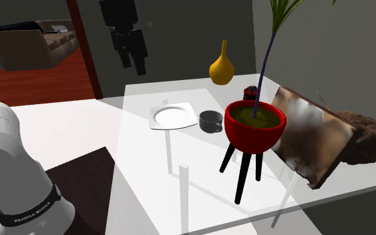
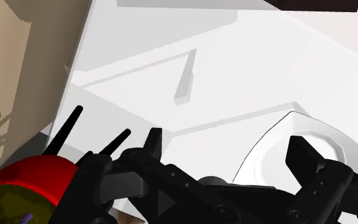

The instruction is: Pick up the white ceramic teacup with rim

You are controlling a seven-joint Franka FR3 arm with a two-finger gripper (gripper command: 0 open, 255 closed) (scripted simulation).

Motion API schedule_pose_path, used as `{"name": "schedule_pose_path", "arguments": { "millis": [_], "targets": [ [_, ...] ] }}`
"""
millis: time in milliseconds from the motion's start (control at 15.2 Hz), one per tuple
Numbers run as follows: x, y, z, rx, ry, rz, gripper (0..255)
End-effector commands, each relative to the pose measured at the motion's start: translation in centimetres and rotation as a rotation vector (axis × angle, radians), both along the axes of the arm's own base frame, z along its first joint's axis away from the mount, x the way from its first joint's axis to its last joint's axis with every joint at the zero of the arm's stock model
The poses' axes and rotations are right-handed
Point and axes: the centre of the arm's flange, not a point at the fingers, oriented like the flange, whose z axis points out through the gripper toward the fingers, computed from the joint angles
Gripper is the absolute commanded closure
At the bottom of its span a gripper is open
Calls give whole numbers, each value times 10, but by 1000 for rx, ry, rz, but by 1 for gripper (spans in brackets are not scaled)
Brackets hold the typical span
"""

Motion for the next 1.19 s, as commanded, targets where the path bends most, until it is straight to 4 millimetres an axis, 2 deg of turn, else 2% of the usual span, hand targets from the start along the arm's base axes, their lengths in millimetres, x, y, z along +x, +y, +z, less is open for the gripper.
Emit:
{"name": "schedule_pose_path", "arguments": {
  "millis": [0,1122],
  "targets": [
    [0,0,0,0,0,0,0],
    [184,-28,-136,46,46,59,0]
  ]
}}
